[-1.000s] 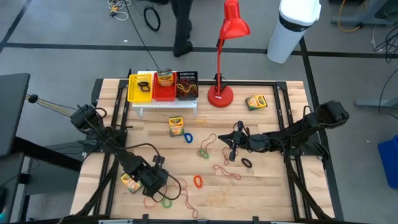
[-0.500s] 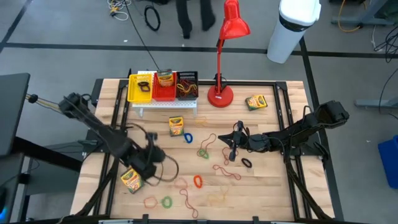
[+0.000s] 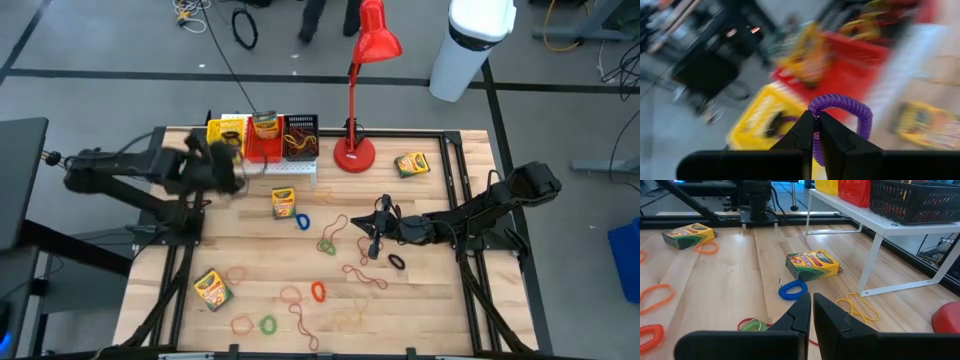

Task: Pick & Place Office Desk Supplies
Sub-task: Put the violet spring rubber band into the yellow bin on the shelf, then put the crayon box into the red bin on the shelf

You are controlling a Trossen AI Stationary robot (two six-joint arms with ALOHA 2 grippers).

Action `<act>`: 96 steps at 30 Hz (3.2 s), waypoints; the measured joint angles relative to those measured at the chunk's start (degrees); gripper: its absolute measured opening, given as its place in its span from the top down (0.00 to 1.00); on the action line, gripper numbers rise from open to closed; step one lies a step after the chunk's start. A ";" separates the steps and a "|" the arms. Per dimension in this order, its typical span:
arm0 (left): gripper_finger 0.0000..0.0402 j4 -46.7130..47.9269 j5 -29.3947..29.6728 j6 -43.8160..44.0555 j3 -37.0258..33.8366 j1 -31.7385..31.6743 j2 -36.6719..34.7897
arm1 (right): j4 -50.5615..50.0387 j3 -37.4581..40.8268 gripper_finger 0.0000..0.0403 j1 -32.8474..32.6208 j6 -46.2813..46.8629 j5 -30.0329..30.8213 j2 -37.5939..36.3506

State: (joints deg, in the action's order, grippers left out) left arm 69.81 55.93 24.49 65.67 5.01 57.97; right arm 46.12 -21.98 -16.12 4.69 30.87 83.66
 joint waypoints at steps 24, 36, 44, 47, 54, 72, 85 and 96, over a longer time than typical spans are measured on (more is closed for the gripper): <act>0.80 -6.61 -29.70 -23.89 -0.13 -42.24 1.31 | -1.04 0.00 0.92 0.00 -0.02 0.00 0.00; 0.72 -9.65 -35.04 -23.54 -5.01 -41.30 -3.45 | -1.32 0.00 0.92 -0.01 -0.02 -0.02 0.00; 0.72 -17.77 -43.52 -22.54 -12.48 -30.94 -15.35 | -1.31 0.00 0.92 0.00 -0.02 -0.02 0.00; 0.72 -21.71 -50.61 -21.96 -15.35 -22.49 -17.88 | -1.28 0.00 0.92 0.00 -0.02 0.00 0.00; 0.72 -40.67 -49.11 -16.32 -28.36 -1.93 -16.64 | -1.28 0.00 0.92 0.00 0.06 -0.02 0.00; 0.77 -73.00 -23.72 -14.88 -37.11 7.21 18.63 | -1.20 0.00 0.92 0.01 1.05 -0.01 0.00; 0.91 -73.87 -20.14 -21.10 -32.81 3.23 31.27 | -1.52 0.00 0.92 0.00 1.05 -0.02 0.00; 0.95 -73.41 -32.40 -17.43 -31.59 8.13 30.87 | -1.61 0.00 0.92 0.01 1.05 -0.02 0.00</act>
State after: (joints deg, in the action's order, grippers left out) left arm -3.60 23.53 7.06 34.08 13.14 88.84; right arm 44.51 -21.98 -16.11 5.74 30.85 83.66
